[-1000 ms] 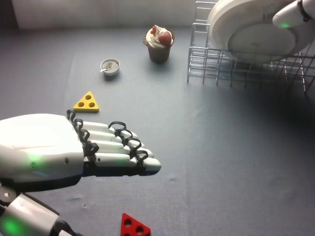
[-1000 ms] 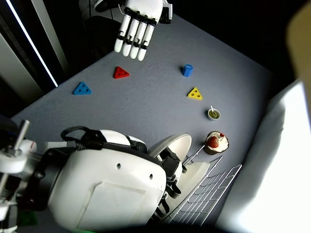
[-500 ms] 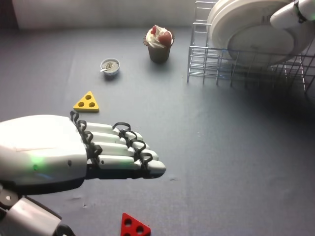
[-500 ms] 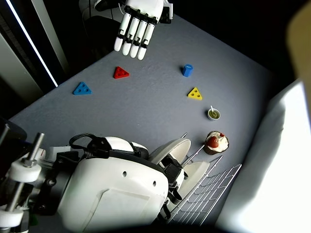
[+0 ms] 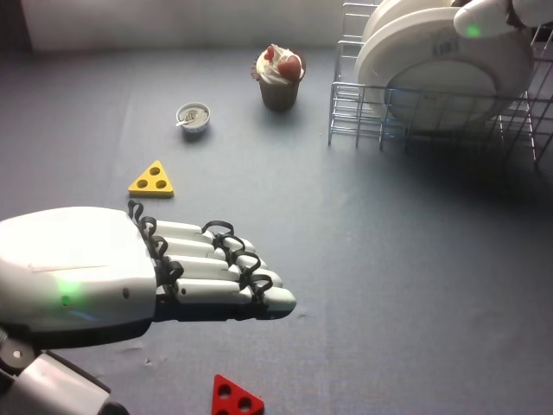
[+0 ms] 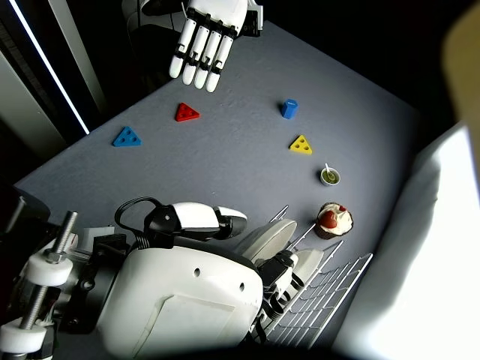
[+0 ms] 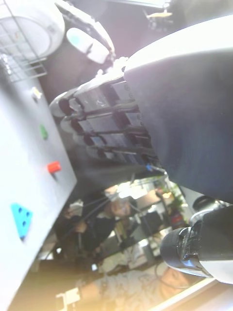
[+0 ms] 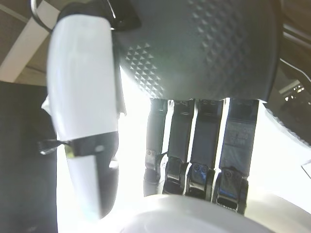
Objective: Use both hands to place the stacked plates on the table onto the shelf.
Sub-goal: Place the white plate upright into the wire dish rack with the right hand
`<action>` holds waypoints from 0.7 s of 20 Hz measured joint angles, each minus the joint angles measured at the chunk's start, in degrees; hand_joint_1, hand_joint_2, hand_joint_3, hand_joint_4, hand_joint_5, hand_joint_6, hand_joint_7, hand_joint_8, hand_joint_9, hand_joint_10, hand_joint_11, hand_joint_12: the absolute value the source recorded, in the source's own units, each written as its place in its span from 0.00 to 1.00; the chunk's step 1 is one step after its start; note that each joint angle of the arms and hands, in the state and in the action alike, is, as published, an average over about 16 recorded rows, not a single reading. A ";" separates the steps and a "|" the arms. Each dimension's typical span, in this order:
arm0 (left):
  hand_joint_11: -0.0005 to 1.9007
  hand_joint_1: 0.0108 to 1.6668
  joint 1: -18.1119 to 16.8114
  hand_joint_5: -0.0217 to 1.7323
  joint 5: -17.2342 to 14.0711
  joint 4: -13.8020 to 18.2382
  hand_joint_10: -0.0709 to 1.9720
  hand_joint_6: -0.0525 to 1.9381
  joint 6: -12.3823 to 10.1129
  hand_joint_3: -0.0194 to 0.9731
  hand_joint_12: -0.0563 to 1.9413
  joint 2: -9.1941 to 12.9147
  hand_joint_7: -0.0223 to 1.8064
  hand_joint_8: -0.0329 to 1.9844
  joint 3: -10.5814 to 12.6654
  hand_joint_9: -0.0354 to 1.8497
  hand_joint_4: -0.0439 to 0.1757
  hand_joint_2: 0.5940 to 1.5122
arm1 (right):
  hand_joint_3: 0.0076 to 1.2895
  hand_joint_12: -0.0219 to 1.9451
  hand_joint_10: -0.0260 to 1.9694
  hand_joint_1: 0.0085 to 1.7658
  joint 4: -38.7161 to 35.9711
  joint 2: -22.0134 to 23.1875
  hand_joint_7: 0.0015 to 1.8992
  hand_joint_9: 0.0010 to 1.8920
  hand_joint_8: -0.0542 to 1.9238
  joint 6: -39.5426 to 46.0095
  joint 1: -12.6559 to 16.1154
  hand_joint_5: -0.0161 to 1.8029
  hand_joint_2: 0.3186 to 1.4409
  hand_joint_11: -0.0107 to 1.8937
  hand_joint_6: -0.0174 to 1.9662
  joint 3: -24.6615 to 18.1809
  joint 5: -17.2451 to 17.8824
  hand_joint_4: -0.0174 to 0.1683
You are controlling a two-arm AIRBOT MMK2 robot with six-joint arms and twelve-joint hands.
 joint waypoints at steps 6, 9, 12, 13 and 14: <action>0.09 0.05 0.00 0.08 0.01 0.04 0.04 0.03 0.00 0.01 0.04 0.00 0.10 0.02 -0.44 0.11 0.19 0.40 | 0.01 0.05 0.03 0.60 0.11 0.00 0.45 0.49 0.04 0.27 0.16 0.42 0.58 0.56 0.02 -0.08 0.69 0.10; 0.09 0.05 -0.02 0.08 0.02 0.02 0.04 0.03 0.00 0.01 0.04 0.00 0.10 0.02 -0.67 0.11 0.19 0.40 | 0.01 0.04 0.03 0.56 0.11 0.04 0.42 0.46 0.04 0.41 0.56 0.40 0.56 0.53 0.02 -0.22 0.96 0.14; 0.09 0.06 -0.04 0.08 0.08 -0.01 0.04 0.03 0.00 0.01 0.04 0.00 0.10 0.02 -0.86 0.11 0.19 0.40 | 0.01 0.03 0.02 0.52 0.11 0.14 0.40 0.43 0.03 0.55 1.13 0.37 0.55 0.50 0.01 -0.44 1.32 0.21; 0.09 0.06 -0.05 0.08 0.11 -0.02 0.04 0.03 0.00 0.01 0.04 0.00 0.10 0.02 -0.91 0.11 0.19 0.40 | 0.01 0.03 0.02 0.51 0.11 0.19 0.39 0.42 0.03 0.59 1.38 0.36 0.55 0.49 0.01 -0.52 1.40 0.24; 0.09 0.06 -0.06 0.08 0.13 -0.02 0.04 0.03 0.00 0.01 0.04 0.00 0.10 0.02 -0.97 0.11 0.19 0.40 | 0.01 0.03 0.02 0.50 0.08 0.26 0.38 0.41 0.03 0.65 1.66 0.35 0.54 0.48 0.01 -0.62 1.46 0.26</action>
